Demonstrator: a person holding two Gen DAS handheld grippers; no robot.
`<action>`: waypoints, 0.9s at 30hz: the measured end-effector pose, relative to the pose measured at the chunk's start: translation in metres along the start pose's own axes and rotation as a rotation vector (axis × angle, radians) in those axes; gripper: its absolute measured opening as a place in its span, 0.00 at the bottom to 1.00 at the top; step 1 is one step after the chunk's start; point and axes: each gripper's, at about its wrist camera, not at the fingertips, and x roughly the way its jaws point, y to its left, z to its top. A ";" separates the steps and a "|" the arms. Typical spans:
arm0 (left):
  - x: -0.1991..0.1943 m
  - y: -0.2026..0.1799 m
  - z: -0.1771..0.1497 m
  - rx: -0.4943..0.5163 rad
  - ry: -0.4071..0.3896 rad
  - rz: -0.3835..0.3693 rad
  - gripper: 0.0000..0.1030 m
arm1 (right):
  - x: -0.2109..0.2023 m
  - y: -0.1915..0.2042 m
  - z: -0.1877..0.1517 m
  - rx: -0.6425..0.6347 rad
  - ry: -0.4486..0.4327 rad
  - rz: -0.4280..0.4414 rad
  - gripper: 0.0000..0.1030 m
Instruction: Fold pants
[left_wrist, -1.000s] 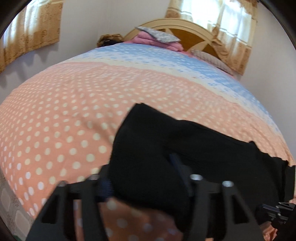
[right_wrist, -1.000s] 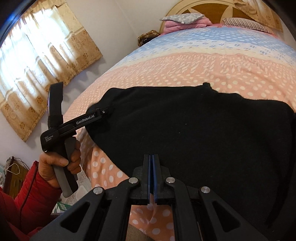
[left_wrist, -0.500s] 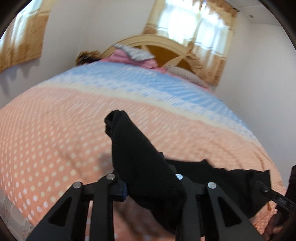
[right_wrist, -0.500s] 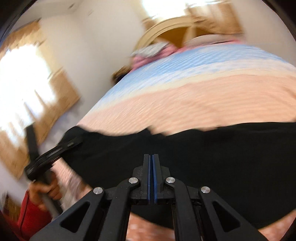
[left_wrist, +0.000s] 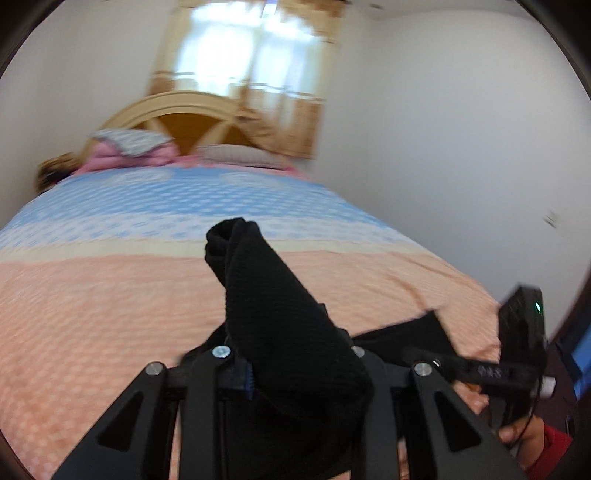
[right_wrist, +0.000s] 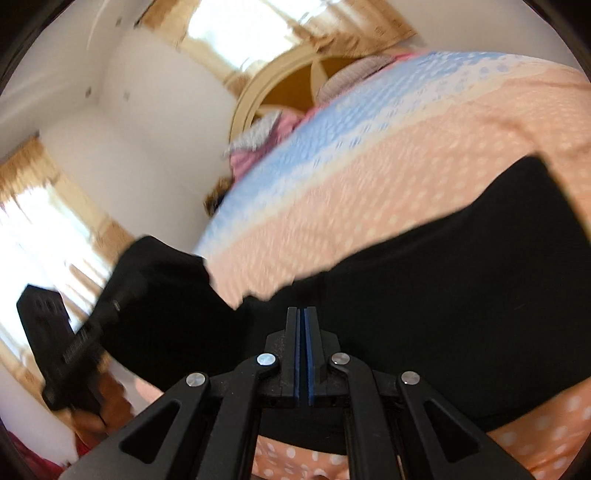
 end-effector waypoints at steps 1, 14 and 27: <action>0.003 -0.014 -0.002 0.024 0.004 -0.033 0.26 | -0.010 -0.005 0.005 0.004 -0.021 -0.007 0.03; 0.061 -0.103 -0.078 0.333 0.152 -0.088 0.43 | -0.044 -0.047 0.005 0.182 -0.032 0.128 0.64; 0.015 -0.106 -0.078 0.443 0.130 -0.188 0.94 | -0.042 -0.046 0.002 0.199 -0.059 0.185 0.80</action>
